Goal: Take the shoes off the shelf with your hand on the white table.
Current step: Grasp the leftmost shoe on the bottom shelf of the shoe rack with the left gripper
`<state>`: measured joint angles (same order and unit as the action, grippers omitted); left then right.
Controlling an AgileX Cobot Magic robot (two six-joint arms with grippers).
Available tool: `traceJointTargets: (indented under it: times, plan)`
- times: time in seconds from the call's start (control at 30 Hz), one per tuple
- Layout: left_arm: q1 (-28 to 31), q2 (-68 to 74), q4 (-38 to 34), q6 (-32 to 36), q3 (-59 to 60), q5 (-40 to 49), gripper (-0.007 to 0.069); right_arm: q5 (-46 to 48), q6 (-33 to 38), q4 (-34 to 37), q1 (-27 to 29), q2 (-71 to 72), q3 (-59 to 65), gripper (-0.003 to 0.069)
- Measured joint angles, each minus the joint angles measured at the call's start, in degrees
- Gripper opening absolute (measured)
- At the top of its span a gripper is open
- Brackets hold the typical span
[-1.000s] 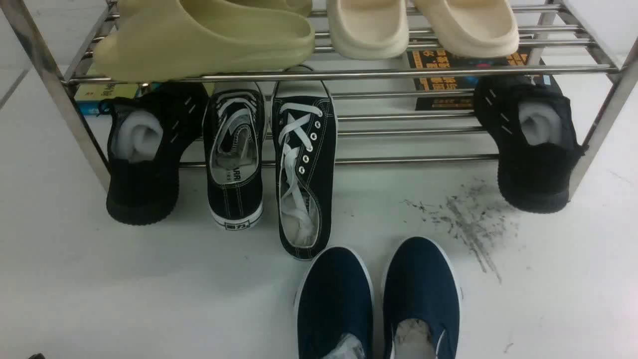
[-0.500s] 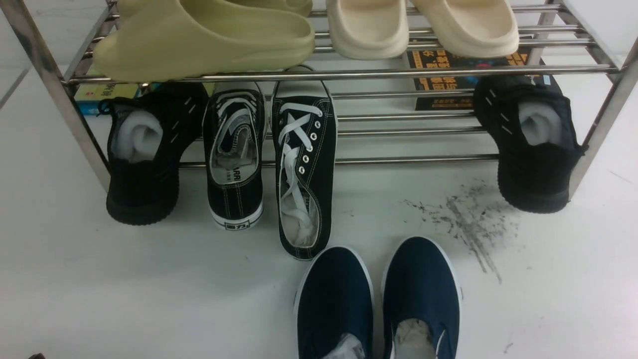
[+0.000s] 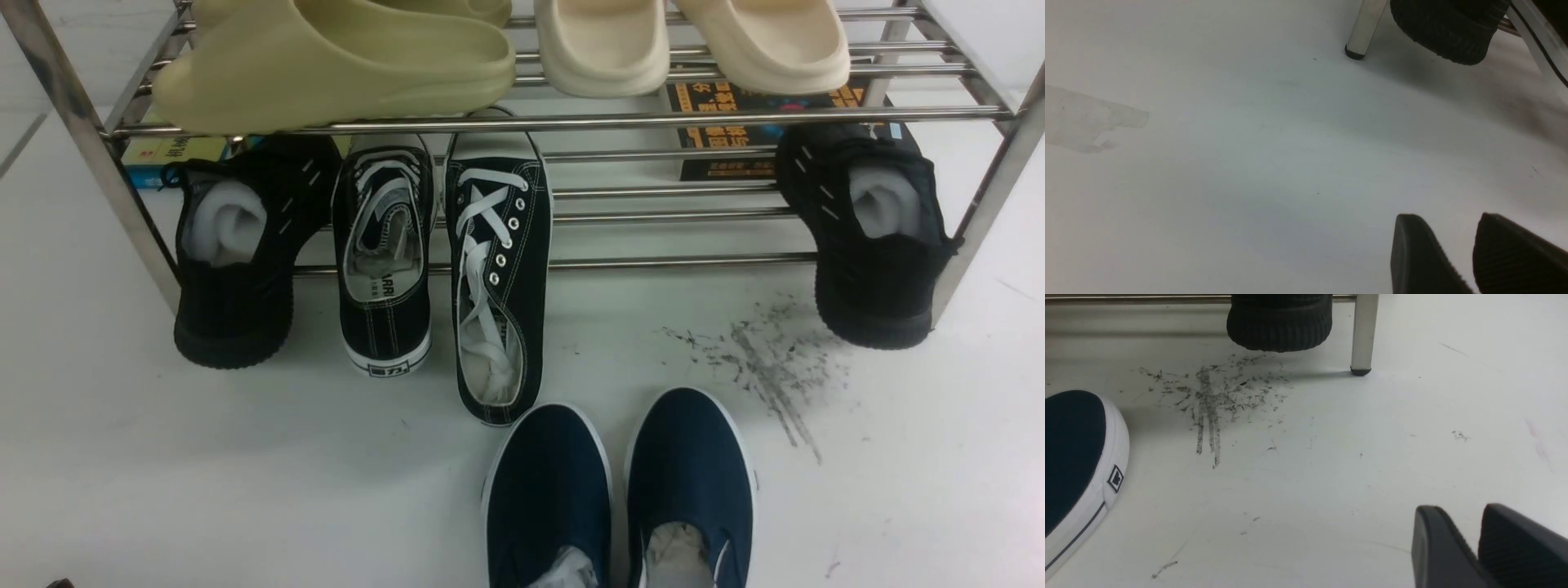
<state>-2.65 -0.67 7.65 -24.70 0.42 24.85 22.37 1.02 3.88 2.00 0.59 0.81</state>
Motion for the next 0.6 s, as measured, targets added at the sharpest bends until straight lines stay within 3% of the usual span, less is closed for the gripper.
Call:
traceJointTargets:
  times: [0.13, 0.27, 0.37, 0.6]
  plan:
    - [0.00, 0.00, -3.48, -2.50, 0.18, -1.13, 0.0243, 0.00, 0.00, 0.00, 0.00, 0.00, 0.00, 0.0191]
    - [0.00, 0.00, -19.95, -12.57, 0.58, -3.18, 0.0243, 0.00, 0.00, 0.00, 0.00, 0.00, 0.00, 0.0199]
    - [0.00, 0.00, -27.27, -16.58, 0.96, -4.66, 0.0243, 0.00, 0.00, 0.00, 0.00, 0.00, 0.00, 0.0203]
    - [0.00, 0.00, -30.72, -17.75, 1.08, -8.49, 0.0243, 0.00, 0.00, 0.00, 0.00, 0.00, 0.00, 0.0206]
